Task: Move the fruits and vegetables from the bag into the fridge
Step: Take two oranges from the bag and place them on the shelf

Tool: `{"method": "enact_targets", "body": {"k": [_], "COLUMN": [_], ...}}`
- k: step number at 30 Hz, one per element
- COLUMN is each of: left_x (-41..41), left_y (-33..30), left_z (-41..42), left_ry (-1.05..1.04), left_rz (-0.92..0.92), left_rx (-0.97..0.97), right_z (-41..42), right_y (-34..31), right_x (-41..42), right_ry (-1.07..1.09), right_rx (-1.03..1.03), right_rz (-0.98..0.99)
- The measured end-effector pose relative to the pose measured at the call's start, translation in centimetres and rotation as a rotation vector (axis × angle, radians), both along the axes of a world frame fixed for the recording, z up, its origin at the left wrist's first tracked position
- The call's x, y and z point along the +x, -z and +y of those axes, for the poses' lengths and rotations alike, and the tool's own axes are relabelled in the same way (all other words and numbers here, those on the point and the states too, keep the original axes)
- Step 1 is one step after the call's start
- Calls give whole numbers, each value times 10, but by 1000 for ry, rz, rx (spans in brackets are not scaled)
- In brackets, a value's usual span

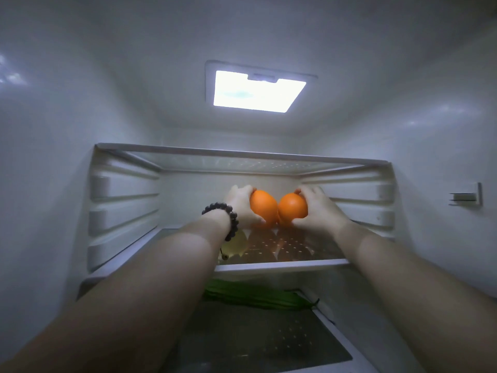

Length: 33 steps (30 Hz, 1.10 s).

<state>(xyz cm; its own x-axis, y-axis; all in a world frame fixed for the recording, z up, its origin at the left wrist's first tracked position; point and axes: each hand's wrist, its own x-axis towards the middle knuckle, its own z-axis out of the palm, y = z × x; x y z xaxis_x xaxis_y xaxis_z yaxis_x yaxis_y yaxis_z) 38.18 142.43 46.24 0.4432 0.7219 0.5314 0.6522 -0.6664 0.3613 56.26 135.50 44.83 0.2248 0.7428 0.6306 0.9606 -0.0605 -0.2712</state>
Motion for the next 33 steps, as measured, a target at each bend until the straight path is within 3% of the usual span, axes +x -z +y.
{"method": "enact_targets", "body": {"k": [3,8,16,26,33], "left_x": [4,11,11,0,-10], "left_y": [4,7,5,11,1], "left_z": [1,2,0,-15,-41], "left_ry": [-4,13,-40,-28,-52], "left_rz": [81,-18,107,192,172], "left_rx": [5,34,109,-44,22], "right_z": [2,1,-2,-3,-12], "right_y": [1,2,3,5,3], "right_x": [4,8,12,9,2], "right_ry": [24,-1,-6,-17,-61], "right_rx": [-20,17,-20,-53,43], "right_rz": [-25,-12,-14,-11,-1]}}
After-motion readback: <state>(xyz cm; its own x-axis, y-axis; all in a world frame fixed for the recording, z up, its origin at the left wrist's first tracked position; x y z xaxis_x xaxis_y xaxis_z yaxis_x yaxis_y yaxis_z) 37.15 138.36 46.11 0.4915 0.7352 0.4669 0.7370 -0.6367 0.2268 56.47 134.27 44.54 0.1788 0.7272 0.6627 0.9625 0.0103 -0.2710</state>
